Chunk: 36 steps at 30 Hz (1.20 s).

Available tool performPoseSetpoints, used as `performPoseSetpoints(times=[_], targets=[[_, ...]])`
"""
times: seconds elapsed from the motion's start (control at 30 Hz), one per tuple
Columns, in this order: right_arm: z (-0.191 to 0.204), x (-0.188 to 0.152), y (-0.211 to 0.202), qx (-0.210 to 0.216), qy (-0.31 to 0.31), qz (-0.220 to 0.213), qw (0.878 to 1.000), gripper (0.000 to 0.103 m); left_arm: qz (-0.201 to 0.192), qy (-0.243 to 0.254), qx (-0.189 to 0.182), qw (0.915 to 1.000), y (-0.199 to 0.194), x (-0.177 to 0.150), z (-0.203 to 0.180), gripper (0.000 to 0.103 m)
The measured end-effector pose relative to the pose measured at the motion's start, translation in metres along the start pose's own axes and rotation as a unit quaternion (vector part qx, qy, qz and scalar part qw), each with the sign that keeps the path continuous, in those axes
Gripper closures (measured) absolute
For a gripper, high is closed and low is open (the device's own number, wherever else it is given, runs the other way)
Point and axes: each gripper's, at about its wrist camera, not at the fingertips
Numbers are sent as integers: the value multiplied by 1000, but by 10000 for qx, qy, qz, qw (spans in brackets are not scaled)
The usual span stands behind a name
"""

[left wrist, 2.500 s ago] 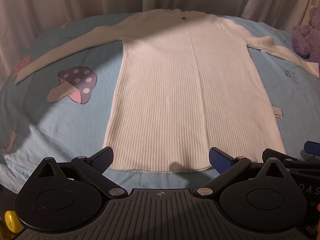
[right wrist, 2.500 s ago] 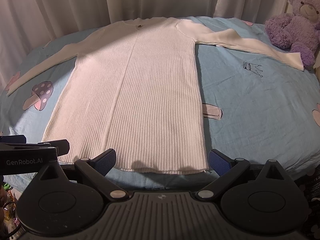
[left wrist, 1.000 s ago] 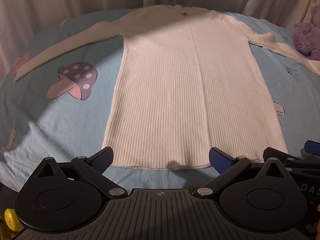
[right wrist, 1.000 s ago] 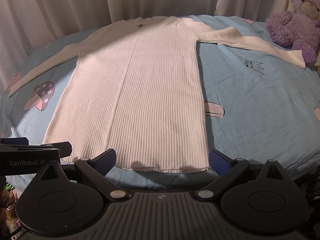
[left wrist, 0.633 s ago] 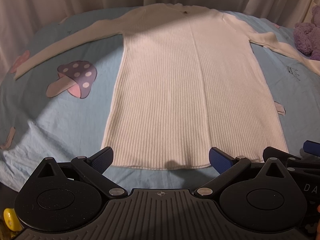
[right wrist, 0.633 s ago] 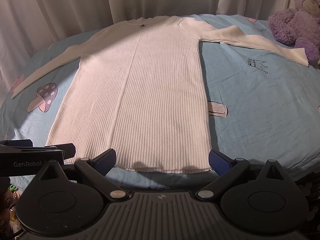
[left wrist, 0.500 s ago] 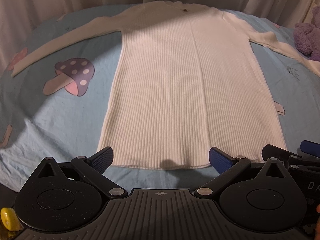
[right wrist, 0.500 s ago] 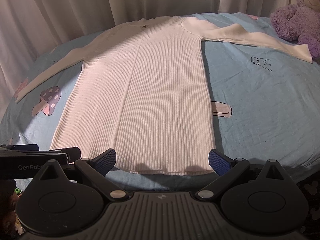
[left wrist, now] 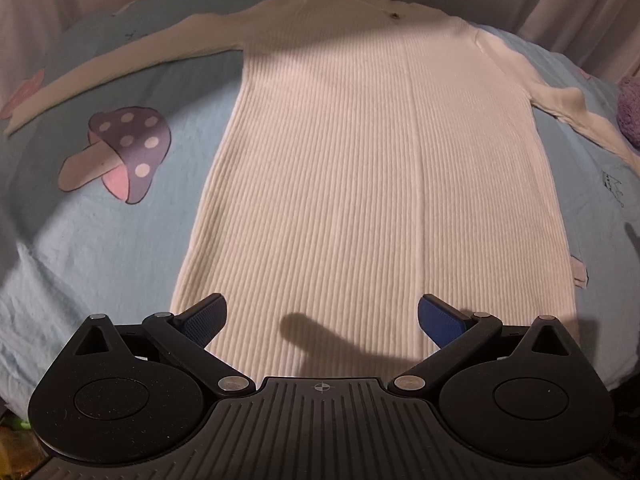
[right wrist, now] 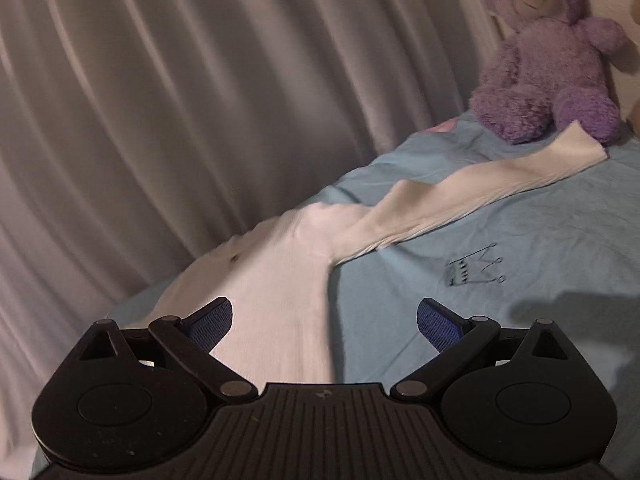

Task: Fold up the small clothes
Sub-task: 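Grasp the sleeve cuff near the teddy bear with the right gripper and fold it across the body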

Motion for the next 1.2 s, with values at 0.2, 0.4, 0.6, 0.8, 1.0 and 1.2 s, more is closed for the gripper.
performPoseSetpoints(times=[0.2,0.4,0.6,0.8,1.0,1.2], targets=[[-153,75,28,-574,2103,-1221,9683,45,-88,-472,42,9988,25,33,-10,0],[-235,89,57,-1089,2898,-1430,9401,69,98,-1018,-351,9941,47,55,-23,0],[-226,95,81,-1167,2422,-1370,9534,98,52,-1158,-631,9913,56,72,-28,0],[-54,70,133,738,-741,-150,9944,97,-222,-1559,-1743,9720,61,109,-23,0],[31,-24,179,1204,-1754,1552,9647,76,122,-1920,-2754,9419,98,149,-17,0],[-8,-29,168,411,-618,1641,9836,76,326,-1746,-3130,9330,128,184,-35,13]])
Point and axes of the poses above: each gripper's, at about its wrist camera, not at the fingertips, and y roughly the way its jaws point, z to its left, x to its top, and after that the axes turned 15 degrees about x, right-handed
